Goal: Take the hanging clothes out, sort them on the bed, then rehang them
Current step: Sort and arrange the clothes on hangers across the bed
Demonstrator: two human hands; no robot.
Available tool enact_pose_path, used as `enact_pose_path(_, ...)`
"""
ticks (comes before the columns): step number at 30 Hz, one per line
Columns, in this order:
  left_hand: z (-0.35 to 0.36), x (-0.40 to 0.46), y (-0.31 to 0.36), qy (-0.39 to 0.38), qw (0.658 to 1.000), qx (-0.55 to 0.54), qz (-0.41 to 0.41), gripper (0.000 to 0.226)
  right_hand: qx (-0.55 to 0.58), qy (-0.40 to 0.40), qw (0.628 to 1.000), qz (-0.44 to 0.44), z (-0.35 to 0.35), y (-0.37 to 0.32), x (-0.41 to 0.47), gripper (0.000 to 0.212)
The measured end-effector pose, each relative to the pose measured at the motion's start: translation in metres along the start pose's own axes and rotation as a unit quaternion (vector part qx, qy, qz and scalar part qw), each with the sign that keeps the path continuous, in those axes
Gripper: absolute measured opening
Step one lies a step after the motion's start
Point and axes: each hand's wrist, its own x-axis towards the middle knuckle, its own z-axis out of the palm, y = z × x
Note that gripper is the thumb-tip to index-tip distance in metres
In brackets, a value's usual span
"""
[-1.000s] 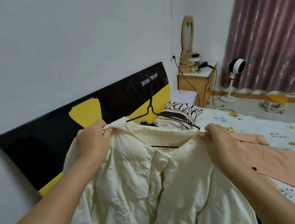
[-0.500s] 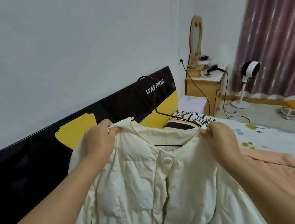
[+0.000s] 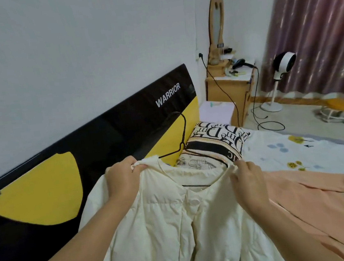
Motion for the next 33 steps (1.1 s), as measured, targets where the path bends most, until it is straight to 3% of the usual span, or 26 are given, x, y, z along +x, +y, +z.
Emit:
enact_pose_path(2,0.033,0.017,-0.018,-0.020,1.000,0.016,0.000,0.026,0.001,-0.021,1.000,0.011,0.037,0.000,0.001,0.048)
enact_pose_path(7,0.104,0.053,-0.075,-0.051,0.996,0.078,-0.005,0.026,0.023,-0.235,0.963,0.127,0.146,-0.011,-0.009,0.072)
enact_pose_path(11,0.149,0.071,-0.112,-0.089,0.989,0.118,0.005,0.024,0.102,-0.302,0.928,0.195,0.220,-0.023,-0.019,0.080)
enact_pose_path(16,0.185,0.072,-0.136,-0.155,0.960,0.226,0.061,0.018,0.093,-0.346,0.908,0.218,0.277,-0.024,-0.024,0.083)
enact_pose_path(19,0.199,0.047,-0.147,-0.145,0.935,0.266,0.186,0.054,0.059,-0.371,0.901,0.218,0.294,-0.022,-0.028,0.083)
enact_pose_path(21,0.202,0.023,-0.161,-0.182,0.912,0.273,0.246,0.066,0.043,-0.376,0.901,0.214,0.298,-0.022,-0.031,0.083)
enact_pose_path(25,0.195,0.000,-0.192,-0.318,0.848,0.344,0.246,0.078,0.018,-0.399,0.894,0.203,0.297,-0.021,-0.033,0.077)
enact_pose_path(29,0.182,0.003,-0.178,-0.400,0.810,0.384,0.189,0.063,-0.004,-0.435,0.883,0.174,0.277,-0.022,-0.038,0.047)
enact_pose_path(33,0.166,0.004,-0.147,-0.414,0.819,0.358,0.169,0.044,-0.041,-0.474,0.870,0.127,0.238,-0.025,-0.048,0.036)
